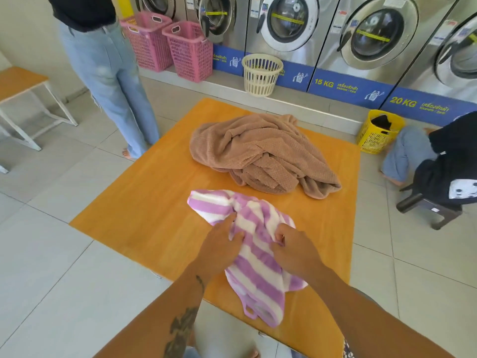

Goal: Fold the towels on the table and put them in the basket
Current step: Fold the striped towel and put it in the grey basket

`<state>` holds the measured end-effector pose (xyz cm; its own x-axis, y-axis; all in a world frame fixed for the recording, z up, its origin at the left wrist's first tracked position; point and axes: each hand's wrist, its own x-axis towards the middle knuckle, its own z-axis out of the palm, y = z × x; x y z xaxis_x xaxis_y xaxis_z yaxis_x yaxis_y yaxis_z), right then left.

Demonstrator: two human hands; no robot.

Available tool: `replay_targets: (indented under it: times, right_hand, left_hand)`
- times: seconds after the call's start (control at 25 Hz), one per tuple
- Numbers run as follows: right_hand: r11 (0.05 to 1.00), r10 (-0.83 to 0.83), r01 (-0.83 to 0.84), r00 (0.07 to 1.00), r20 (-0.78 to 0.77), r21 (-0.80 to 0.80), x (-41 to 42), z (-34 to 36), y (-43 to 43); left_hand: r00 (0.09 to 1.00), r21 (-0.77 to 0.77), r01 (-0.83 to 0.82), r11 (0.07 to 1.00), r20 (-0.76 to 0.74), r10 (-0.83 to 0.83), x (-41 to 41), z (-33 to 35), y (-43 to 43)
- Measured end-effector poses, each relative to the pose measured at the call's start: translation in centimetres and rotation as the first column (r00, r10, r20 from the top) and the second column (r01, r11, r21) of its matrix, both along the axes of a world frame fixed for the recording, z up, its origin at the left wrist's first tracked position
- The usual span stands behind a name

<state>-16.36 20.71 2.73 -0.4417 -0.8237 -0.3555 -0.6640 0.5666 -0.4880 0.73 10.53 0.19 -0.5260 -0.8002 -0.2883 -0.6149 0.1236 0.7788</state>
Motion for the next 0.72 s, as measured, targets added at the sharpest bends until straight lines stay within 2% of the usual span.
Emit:
replay_targets:
  times: [0.04,0.08,0.12,0.16,0.2,0.28,0.4,0.48,0.56,0.64,0.72]
  right_hand:
    - [0.995,0.043,-0.044,0.999,0.010,0.088,0.0,0.4,-0.2]
    - [0.958,0.108,-0.107,0.994,0.013,0.264,0.2,1.2,-0.4]
    - [0.900,0.145,-0.137,0.989,0.011,0.414,0.3,1.6,-0.5]
    - [0.871,0.108,-0.096,0.994,0.001,0.481,0.6,2.3,-0.7]
    - [0.889,0.041,-0.027,0.999,-0.019,0.457,0.7,2.6,-1.1]
    - [0.958,-0.080,0.093,0.995,-0.059,0.270,1.2,2.8,-2.3]
    - [0.998,-0.052,0.049,0.996,0.076,0.033,3.3,1.6,-4.9]
    - [0.999,0.021,-0.026,0.995,0.099,0.043,5.1,0.2,-6.4]
    - [0.991,0.060,-0.057,0.998,-0.022,0.119,7.0,-0.8,-7.6]
    - [1.000,0.014,-0.011,0.991,-0.132,0.023,8.5,-0.8,-8.5]
    - [0.994,-0.026,0.024,0.999,-0.021,-0.106,9.3,-0.4,-8.6]
  left_hand:
    - [0.999,0.030,0.032,0.999,-0.013,-0.032,-0.5,-0.1,0.3]
    - [0.998,0.017,0.051,0.999,-0.024,-0.051,-0.7,0.0,0.5]
    - [0.998,-0.028,0.041,0.999,-0.036,-0.042,-0.7,0.1,0.5]
    - [0.998,-0.091,0.017,0.996,-0.055,-0.022,-0.4,0.3,0.1]
    - [0.998,-0.194,0.005,0.981,-0.064,-0.018,0.0,0.6,-0.7]
    - [0.997,-0.431,0.049,0.901,-0.039,-0.073,0.9,0.7,-3.4]
    - [0.994,-0.609,0.044,0.792,-0.051,-0.094,2.7,1.4,-7.6]
    - [0.995,-0.638,0.025,0.769,-0.061,-0.083,4.5,1.8,-9.3]
    - [0.993,-0.639,0.024,0.769,-0.073,-0.092,6.5,1.6,-10.5]
    - [0.983,-0.597,0.091,0.797,-0.076,-0.169,8.6,0.8,-11.0]
    - [0.962,-0.469,0.198,0.861,-0.075,-0.262,10.3,0.2,-11.2]
